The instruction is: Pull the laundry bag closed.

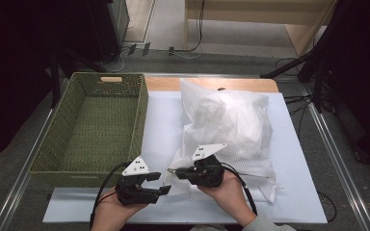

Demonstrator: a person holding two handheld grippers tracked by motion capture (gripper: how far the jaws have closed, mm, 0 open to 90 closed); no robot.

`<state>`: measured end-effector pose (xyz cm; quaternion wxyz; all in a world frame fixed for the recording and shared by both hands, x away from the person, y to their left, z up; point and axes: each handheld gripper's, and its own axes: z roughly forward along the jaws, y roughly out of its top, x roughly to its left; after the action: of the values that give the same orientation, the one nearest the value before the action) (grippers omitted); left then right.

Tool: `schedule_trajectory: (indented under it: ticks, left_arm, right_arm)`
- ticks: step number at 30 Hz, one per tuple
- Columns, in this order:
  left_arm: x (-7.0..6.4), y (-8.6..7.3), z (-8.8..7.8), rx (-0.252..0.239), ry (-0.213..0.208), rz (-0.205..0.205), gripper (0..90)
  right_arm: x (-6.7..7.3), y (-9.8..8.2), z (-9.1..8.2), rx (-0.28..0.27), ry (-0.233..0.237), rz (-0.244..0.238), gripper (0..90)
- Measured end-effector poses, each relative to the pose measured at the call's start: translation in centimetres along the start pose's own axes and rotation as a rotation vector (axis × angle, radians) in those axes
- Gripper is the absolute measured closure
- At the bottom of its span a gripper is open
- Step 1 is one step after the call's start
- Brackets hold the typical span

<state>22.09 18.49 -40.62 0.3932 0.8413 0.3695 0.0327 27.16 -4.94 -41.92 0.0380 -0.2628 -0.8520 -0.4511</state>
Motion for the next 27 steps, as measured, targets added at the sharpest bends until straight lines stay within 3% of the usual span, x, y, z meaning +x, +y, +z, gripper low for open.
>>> schedule_trajectory:
  ticks: [10,20,27]
  left_arm:
    - [0.2,2.1,1.4,0.046,-0.014,0.009,45.4]
    - [1.5,3.4,3.5,0.134,-0.111,-0.035,61.1]
    - [1.2,3.9,4.1,0.164,-0.121,-0.017,74.7]
  right_arm:
    - [0.2,-0.4,-2.0,-0.029,0.005,0.006,87.0]
    - [0.3,-0.4,-2.6,-0.04,0.005,0.005,87.0]
    - [0.3,-0.5,-2.6,-0.04,0.01,0.006,87.0]
